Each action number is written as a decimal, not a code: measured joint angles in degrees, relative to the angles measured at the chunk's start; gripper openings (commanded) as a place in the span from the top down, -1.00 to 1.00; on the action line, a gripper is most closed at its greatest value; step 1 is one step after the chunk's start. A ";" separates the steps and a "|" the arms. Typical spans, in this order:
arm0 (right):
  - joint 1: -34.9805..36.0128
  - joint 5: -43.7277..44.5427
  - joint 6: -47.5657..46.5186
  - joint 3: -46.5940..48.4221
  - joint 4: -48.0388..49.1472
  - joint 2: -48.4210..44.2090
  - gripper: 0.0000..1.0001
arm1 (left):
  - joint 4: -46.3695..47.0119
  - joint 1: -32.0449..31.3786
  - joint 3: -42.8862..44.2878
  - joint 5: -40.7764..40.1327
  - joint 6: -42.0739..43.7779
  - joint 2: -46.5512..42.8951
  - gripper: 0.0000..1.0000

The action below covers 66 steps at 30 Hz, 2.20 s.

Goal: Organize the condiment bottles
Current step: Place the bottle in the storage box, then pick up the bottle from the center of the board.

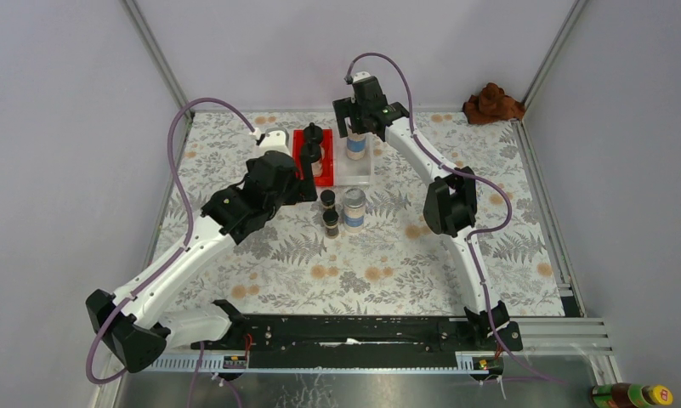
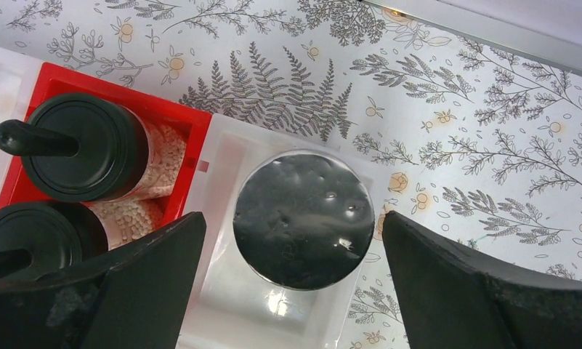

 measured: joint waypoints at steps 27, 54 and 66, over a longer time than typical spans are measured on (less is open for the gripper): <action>0.24 -0.83 -0.28 -12.72 -0.24 -19.28 -0.99 | 0.39 -0.68 -0.94 -0.02 -0.04 1.16 -0.90; 13.60 2.21 2.69 -60.39 1.42 -57.00 -0.95 | 2.86 -0.74 -0.96 1.60 1.33 1.14 -0.90; 15.87 1.79 3.52 -61.29 2.43 -56.17 -0.94 | 3.08 -0.74 -2.89 1.53 1.33 -0.46 -0.91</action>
